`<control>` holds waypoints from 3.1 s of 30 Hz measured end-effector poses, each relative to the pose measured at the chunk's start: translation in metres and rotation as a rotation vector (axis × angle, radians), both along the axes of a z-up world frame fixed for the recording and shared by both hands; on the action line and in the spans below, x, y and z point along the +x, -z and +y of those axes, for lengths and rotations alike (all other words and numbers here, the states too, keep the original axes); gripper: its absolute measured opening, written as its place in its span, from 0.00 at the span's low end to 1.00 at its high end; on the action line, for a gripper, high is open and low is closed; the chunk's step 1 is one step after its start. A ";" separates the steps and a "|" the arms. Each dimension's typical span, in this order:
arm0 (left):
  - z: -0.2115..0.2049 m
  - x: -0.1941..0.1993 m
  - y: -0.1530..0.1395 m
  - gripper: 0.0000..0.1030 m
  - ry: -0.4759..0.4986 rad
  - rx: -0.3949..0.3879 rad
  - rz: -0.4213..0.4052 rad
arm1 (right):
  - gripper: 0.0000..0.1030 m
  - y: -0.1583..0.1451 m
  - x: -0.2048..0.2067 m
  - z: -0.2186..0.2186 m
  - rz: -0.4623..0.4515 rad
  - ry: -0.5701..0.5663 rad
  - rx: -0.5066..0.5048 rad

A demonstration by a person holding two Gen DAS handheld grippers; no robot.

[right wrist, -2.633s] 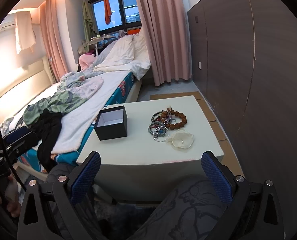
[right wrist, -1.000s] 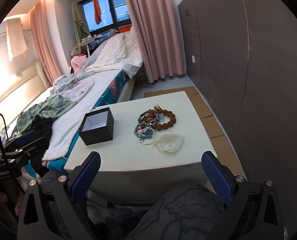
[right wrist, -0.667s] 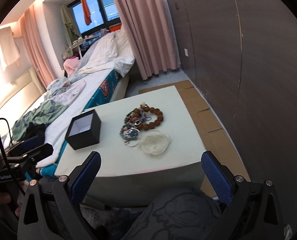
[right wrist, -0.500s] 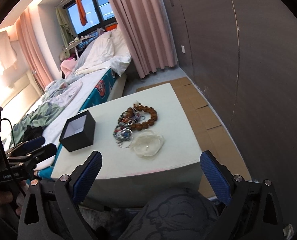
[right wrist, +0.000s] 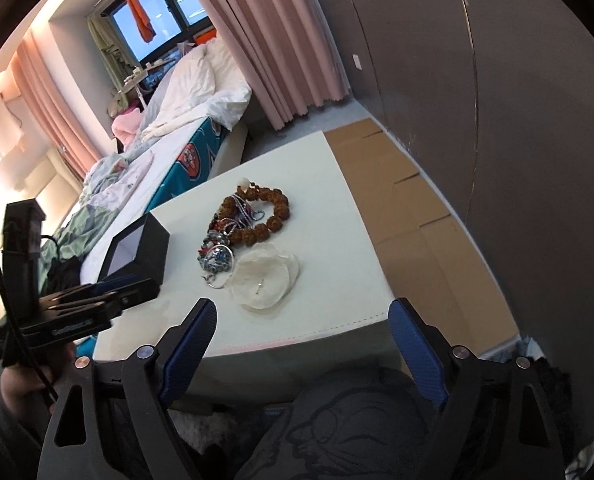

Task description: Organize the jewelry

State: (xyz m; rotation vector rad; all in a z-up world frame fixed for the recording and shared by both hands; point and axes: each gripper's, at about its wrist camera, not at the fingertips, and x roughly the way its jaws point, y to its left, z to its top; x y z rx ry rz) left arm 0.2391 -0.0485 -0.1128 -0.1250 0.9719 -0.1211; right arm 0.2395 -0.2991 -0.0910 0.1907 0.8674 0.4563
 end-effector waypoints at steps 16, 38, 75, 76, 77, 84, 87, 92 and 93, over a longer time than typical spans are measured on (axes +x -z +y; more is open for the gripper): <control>-0.003 0.062 0.039 0.27 -0.036 0.014 0.106 | 0.83 0.028 0.030 -0.003 0.078 -0.037 0.037; 0.035 0.034 -0.013 0.01 -0.113 -0.042 -0.016 | 0.56 0.013 0.067 0.064 0.101 -0.187 0.116; 0.117 -0.006 -0.049 0.01 -0.272 -0.087 -0.093 | 0.07 0.031 0.172 0.177 0.082 -0.421 -0.263; 0.117 -0.006 -0.049 0.01 -0.271 -0.088 -0.094 | 0.07 0.028 0.172 0.174 0.080 -0.415 -0.244; 0.116 -0.005 -0.049 0.01 -0.270 -0.089 -0.094 | 0.07 0.025 0.171 0.170 0.077 -0.407 -0.234; 0.112 -0.008 -0.052 0.01 -0.258 -0.097 -0.107 | 0.06 0.006 0.170 0.131 0.111 -0.347 -0.077; 0.113 -0.009 -0.057 0.01 -0.260 -0.102 -0.119 | 0.06 -0.012 0.164 0.123 0.086 -0.341 -0.028; 0.117 -0.014 -0.069 0.01 -0.267 -0.101 -0.147 | 0.06 -0.058 0.151 0.123 0.003 -0.351 0.020; 0.118 -0.015 -0.072 0.01 -0.269 -0.101 -0.154 | 0.06 -0.068 0.148 0.124 -0.014 -0.355 0.027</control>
